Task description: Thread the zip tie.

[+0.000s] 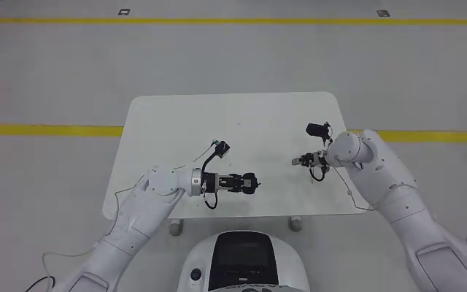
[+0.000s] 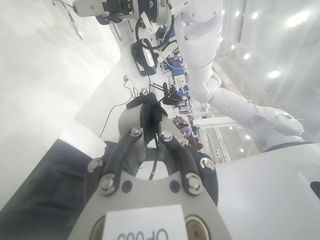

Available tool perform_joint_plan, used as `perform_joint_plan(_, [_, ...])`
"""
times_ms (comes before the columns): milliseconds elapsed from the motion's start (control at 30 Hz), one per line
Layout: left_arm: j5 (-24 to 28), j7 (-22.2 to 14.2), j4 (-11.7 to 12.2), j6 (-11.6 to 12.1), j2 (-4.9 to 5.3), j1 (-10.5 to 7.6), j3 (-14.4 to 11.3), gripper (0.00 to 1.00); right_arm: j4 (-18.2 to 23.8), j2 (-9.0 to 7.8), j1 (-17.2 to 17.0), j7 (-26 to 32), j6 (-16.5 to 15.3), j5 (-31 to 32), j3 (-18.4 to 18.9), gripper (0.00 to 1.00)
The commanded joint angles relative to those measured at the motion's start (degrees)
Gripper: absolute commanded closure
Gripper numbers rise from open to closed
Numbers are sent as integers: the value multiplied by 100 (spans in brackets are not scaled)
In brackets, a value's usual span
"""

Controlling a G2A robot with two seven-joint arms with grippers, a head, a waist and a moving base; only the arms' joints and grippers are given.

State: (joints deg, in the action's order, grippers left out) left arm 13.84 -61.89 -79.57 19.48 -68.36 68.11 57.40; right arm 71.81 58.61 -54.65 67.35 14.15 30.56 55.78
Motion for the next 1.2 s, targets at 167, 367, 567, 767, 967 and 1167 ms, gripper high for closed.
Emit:
perform_joint_plan(167, [0,0,0,0,0,0,0,100,-2,1,-23,-121,40,30,12,0])
perform_joint_plan(367, [0,0,0,0,0,0,0,100,434,-27,-281,-369,482,292,86,0])
perform_joint_plan(567, [0,0,0,0,0,0,0,100,787,-90,-483,-120,533,580,277,0])
perform_joint_plan(767, [0,0,0,0,0,0,0,100,943,-105,-540,-11,487,597,309,0])
perform_joint_plan(967, [0,0,0,0,0,0,0,100,978,-105,-617,-212,443,597,341,0])
perform_joint_plan(1167, [0,0,0,0,0,0,0,100,1283,-147,-814,-114,533,1104,538,0])
